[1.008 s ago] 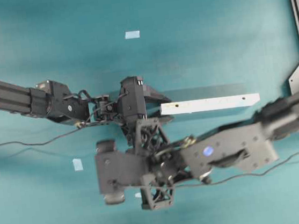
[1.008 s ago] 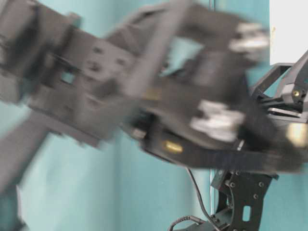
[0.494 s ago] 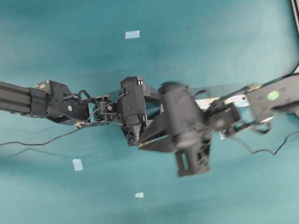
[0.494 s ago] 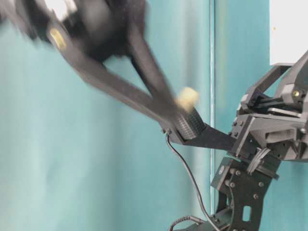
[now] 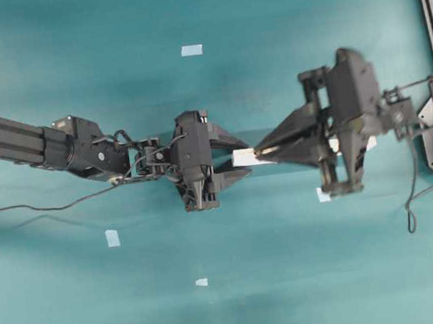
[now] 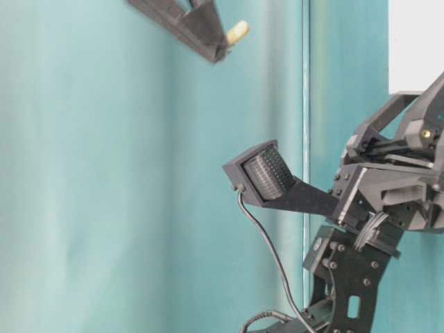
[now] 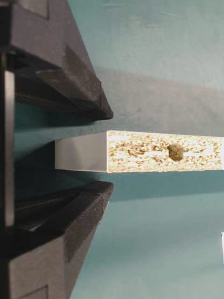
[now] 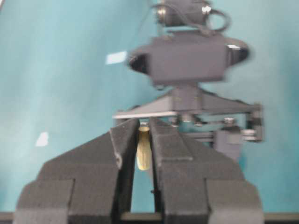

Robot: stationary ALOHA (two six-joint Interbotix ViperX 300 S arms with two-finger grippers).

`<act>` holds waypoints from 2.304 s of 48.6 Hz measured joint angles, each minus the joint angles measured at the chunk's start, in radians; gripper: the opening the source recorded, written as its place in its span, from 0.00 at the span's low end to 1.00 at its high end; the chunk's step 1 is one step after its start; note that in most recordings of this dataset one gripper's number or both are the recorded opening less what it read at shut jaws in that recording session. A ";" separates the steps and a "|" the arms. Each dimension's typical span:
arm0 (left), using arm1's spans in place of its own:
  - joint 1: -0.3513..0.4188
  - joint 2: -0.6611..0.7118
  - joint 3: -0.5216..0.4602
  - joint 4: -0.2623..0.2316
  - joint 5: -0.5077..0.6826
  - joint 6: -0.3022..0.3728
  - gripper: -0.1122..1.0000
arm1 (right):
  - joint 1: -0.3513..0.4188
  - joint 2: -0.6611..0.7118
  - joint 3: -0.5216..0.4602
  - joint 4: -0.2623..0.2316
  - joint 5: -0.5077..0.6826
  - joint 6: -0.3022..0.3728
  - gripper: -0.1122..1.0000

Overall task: Move the wooden board into place and insert the rod into its hole.
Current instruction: 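Lift the dowel and carry it over the board's end hole, then lower the dowel into the board's hole with the right gripper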

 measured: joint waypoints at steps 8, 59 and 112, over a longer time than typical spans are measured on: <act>0.000 -0.006 -0.005 0.000 0.028 0.000 0.62 | -0.078 0.006 0.100 -0.008 -0.232 -0.034 0.18; -0.006 -0.012 -0.057 -0.003 0.124 -0.002 0.41 | -0.144 0.374 0.176 0.003 -0.669 -0.166 0.18; -0.008 -0.014 -0.060 -0.005 0.135 -0.003 0.29 | -0.144 0.477 0.152 0.003 -0.712 -0.169 0.18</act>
